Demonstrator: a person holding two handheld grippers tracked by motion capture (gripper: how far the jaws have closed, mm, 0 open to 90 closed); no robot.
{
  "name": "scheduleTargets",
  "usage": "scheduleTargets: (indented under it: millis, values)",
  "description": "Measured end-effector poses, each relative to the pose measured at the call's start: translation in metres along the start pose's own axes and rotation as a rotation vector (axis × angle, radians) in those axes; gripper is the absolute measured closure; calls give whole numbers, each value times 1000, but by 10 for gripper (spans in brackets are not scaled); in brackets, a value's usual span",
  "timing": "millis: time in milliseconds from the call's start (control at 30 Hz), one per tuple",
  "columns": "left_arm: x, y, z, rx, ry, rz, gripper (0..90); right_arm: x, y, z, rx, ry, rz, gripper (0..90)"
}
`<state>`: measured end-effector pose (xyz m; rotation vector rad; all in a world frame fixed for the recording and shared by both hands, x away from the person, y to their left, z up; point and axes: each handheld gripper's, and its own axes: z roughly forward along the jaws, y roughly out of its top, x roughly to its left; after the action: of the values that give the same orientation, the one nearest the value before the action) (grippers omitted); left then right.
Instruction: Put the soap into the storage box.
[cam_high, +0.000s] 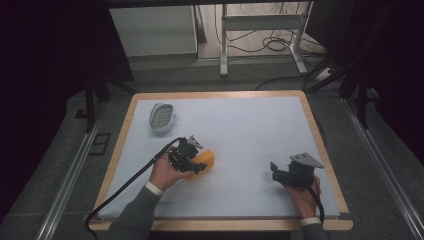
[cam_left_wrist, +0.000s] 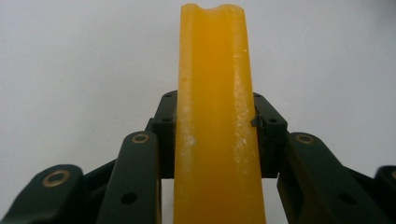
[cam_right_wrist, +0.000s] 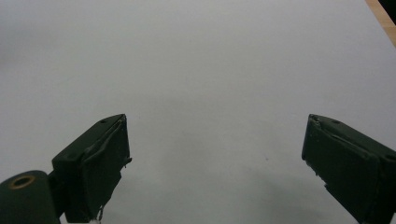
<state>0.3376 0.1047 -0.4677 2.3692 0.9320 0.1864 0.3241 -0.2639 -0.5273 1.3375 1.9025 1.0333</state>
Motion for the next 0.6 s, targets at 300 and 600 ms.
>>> scheduleTargets:
  millis: [300, 600]
  values:
    - [4, 1, -20, -65, 20, -8, 612, 0, 0, -1, -9, 8, -10, 79]
    - [14, 2, -32, -82, 42, -27, 612, 0, 0, -1, -9, 6, -7, 78]
